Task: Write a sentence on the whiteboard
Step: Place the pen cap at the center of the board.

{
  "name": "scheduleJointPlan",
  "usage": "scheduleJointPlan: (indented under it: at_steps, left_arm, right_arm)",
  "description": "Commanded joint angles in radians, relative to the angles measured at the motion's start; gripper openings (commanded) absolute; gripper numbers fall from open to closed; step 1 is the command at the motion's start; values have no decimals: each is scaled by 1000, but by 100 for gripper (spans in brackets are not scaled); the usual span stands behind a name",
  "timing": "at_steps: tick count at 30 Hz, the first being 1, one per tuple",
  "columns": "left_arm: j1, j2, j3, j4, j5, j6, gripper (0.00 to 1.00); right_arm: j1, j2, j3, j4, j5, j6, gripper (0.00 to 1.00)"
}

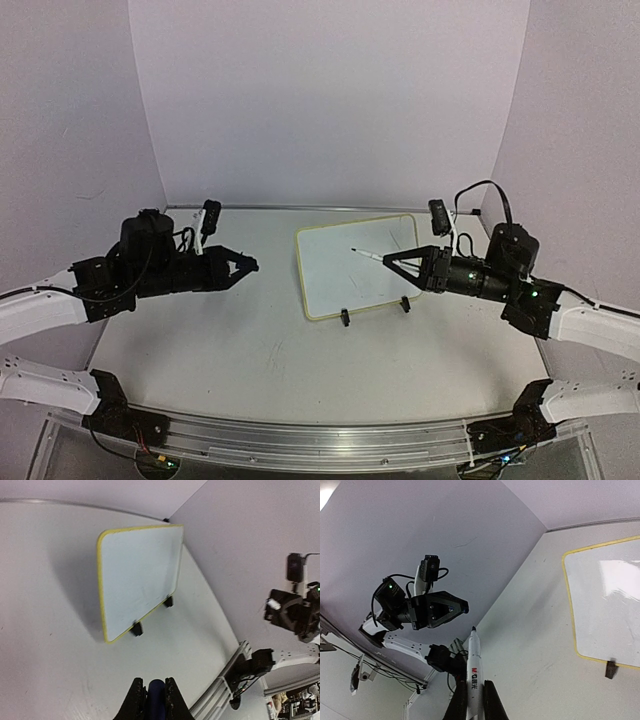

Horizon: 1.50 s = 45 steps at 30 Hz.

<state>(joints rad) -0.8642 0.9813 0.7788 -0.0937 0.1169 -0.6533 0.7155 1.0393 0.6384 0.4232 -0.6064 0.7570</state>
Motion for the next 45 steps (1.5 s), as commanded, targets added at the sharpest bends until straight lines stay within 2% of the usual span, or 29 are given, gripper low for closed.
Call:
scheduleJointPlan:
  at_steps: [1,12,21,25,31,35,38,42,45]
  left_arm:
    - [4,118,-45,-171,-90,-9,0]
    - [-4,322,-126,-72,-27,-75,0]
    - [-22,458,-103,-62,-1,-73,0]
    - [-24,492,-95,-58,4,-59,4]
    - [-24,510,-95,-49,11,-64,20]
    - [-24,495,-96,-62,0,-65,35]
    - [-24,487,-97,-73,-4,-64,42]
    - [-22,449,-81,-147,-55,-65,70]
    - [-22,413,-71,-186,-77,-65,80]
  right_arm:
    - [-4,-81,44,-278,181,-129,0]
    - [-4,-54,17,-284,201,-128,0]
    - [-2,-15,21,-284,203,-134,0]
    - [-2,-3,15,-284,210,-129,0]
    - [-1,6,6,-284,212,-127,0]
    - [3,13,3,-283,220,-127,0]
    - [7,8,1,-281,230,-131,0]
    - [10,2,4,-281,240,-129,0]
    - [10,2,2,-269,240,-118,0]
